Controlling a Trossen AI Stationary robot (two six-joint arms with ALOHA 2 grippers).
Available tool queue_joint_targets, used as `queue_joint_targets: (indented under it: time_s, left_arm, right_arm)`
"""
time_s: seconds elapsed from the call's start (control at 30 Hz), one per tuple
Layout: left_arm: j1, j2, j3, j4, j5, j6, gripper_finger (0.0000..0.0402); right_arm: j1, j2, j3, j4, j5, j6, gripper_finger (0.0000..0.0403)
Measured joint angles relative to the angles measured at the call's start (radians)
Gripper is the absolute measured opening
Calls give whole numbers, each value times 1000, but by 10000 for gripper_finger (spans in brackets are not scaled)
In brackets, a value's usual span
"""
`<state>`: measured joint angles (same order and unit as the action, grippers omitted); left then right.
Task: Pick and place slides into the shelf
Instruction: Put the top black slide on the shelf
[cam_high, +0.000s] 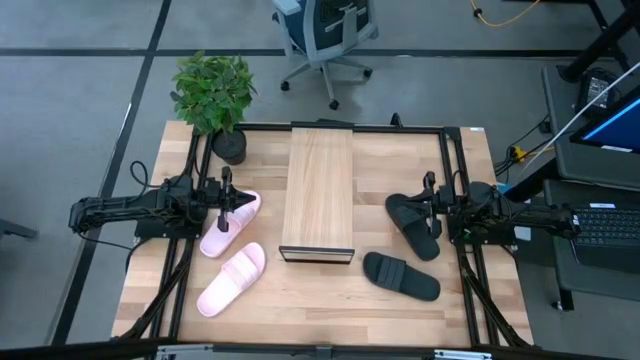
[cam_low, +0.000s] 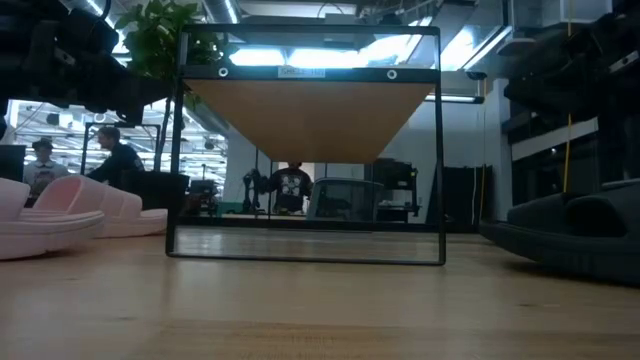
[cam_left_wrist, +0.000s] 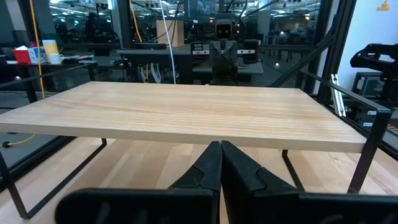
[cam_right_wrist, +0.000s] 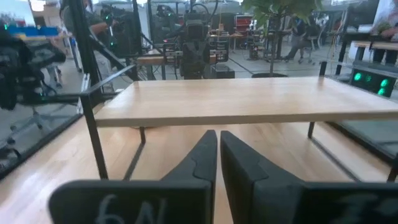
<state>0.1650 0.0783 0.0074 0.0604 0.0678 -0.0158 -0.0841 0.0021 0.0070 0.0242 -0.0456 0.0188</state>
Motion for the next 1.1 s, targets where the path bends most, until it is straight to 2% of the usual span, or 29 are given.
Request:
queue_joint_targets:
  time_s: [0.53,0.73,0.97,1.03,1.1]
  left_arm:
    - [0,0,0,0,0,0,0]
    - [0,0,0,0,0,-8,0]
    - [0,0,0,11,1,-32,0]
    - [0,0,0,10,47,-33,0]
    - [0,0,0,10,156,-28,0]
  right_arm:
    - [0,0,0,24,0,3,24]
    - [0,0,0,27,-1,108,24]
    - [0,0,0,22,0,107,24]
    - [0,0,0,8,-1,109,24]
    - [0,3,0,3,-15,105,24]
